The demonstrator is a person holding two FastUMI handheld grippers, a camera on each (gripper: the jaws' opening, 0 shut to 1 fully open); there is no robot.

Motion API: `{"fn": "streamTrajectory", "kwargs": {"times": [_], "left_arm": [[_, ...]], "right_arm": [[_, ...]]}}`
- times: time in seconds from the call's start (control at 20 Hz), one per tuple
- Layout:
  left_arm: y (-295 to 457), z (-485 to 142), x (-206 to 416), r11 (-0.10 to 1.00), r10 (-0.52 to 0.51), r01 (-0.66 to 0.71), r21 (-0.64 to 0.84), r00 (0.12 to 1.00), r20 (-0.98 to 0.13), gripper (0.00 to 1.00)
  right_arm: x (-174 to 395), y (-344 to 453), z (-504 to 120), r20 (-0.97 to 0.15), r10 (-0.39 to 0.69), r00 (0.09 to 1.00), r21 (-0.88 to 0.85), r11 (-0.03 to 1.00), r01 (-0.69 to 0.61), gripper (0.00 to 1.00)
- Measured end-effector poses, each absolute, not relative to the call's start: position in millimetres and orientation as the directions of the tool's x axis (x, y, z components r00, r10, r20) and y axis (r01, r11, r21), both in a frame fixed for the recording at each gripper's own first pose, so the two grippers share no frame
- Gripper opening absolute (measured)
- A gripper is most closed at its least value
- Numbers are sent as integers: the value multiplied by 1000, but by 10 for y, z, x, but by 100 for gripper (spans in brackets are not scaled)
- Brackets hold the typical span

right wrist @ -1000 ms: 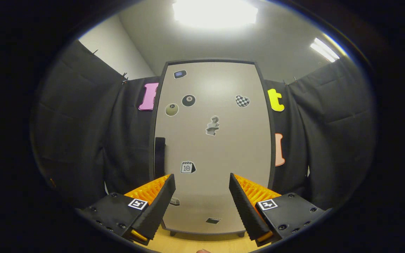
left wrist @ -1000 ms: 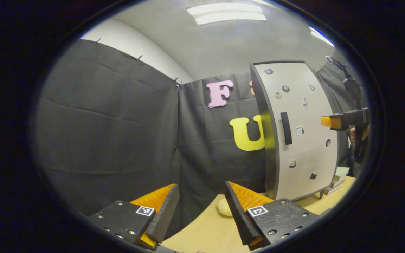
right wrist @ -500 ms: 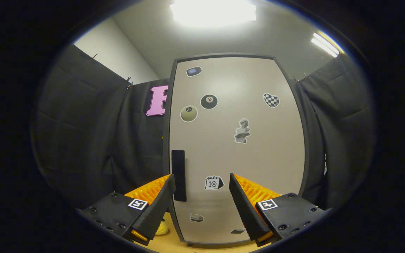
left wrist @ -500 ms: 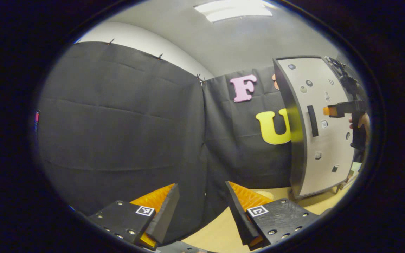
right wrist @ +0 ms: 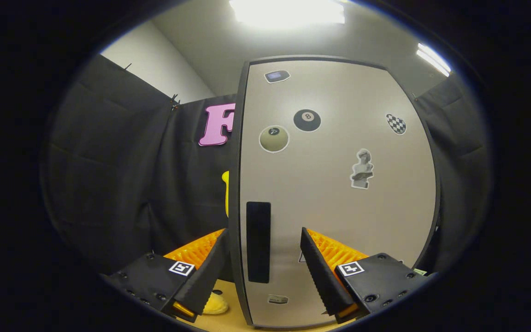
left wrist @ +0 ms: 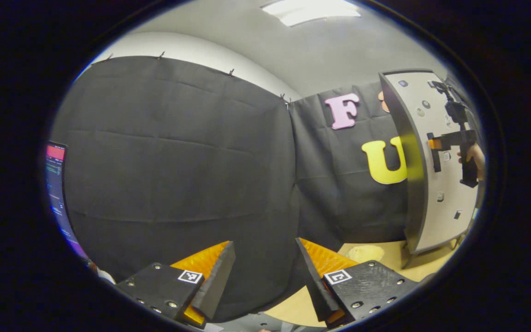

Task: Open the cabinet door with the right hand, grasp the bottle in the cabinet with the left hand and place it on the coaster, then close the cabinet door with the right hand.

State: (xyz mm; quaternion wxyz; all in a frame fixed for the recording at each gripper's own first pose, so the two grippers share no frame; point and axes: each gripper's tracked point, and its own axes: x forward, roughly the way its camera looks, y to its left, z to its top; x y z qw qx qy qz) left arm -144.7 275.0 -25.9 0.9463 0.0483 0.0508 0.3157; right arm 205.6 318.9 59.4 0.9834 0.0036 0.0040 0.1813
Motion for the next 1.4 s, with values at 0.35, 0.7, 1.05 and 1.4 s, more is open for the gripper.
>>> {"fn": "streamTrajectory", "kwargs": {"times": [0.35, 0.7, 1.05, 1.4], "left_arm": [[2864, -319, -1588, 779, 626, -616, 116, 777, -75, 77], [2854, -343, -1501, 798, 601, -595, 94, 796, -74, 77], [2705, -305, -1298, 848, 529, -526, 64, 847, -53, 81], [2586, -283, -1094, 889, 458, -456, 40, 888, -37, 77]], "right_arm": [[2264, 3466, 303, -135, 373, 918, 21, 927, -374, 78], [2343, 3353, 283, -165, 335, 927, 28, 942, -335, 38], [2302, 3339, 248, -246, 352, 903, 38, 935, -354, 19], [2001, 3250, 334, -251, 402, 881, 34, 913, -407, 19]]}}
